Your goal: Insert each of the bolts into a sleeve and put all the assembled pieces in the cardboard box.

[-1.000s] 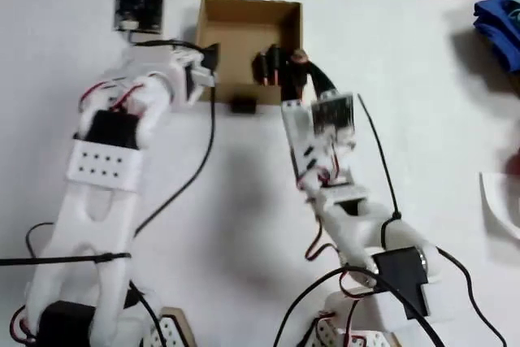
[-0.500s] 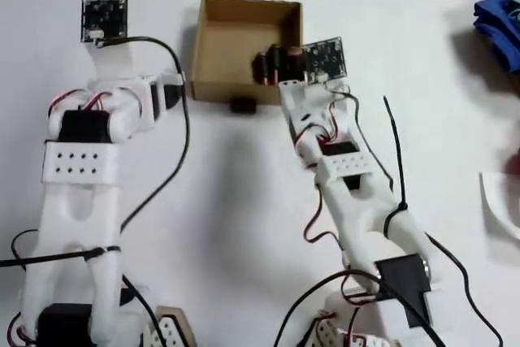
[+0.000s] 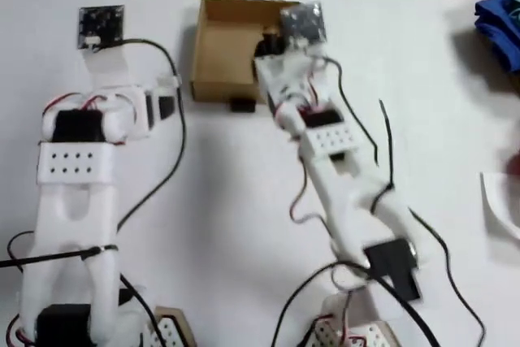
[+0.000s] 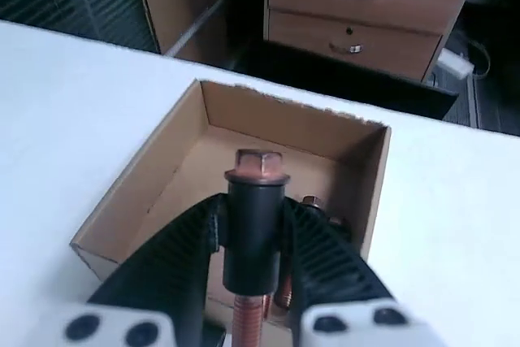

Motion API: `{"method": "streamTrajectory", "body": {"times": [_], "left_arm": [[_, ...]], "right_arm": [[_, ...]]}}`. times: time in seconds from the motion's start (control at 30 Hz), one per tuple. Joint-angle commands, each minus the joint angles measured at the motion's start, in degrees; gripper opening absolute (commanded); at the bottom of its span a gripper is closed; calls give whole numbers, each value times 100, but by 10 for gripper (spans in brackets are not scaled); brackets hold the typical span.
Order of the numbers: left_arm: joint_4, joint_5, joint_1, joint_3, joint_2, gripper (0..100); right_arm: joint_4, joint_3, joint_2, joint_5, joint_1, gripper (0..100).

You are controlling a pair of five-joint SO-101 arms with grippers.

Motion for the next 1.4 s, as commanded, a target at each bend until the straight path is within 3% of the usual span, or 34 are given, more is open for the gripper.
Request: {"method": "streamTrajectory", "body": {"times": [0.0,0.17,0.47,0.67,0.93,1.37], "left_arm": [[26,-35,-229,-48,-26,253],[0,-35,-404,110,-62,253],[-18,-44,-404,813,-62,255],[-18,-44,-396,804,-62,255],[26,-53,-404,857,-62,255],[-9,-448,-404,857,-70,253]], "right_arm": [[497,-1811,804,-44,-31,19],[866,-3833,2396,-44,-66,19],[2730,-7305,4778,-44,-31,19],[3310,-8958,5868,-316,-215,19],[3512,-9767,6721,-404,-198,19],[4040,-9793,6782,-413,-198,19]]}}
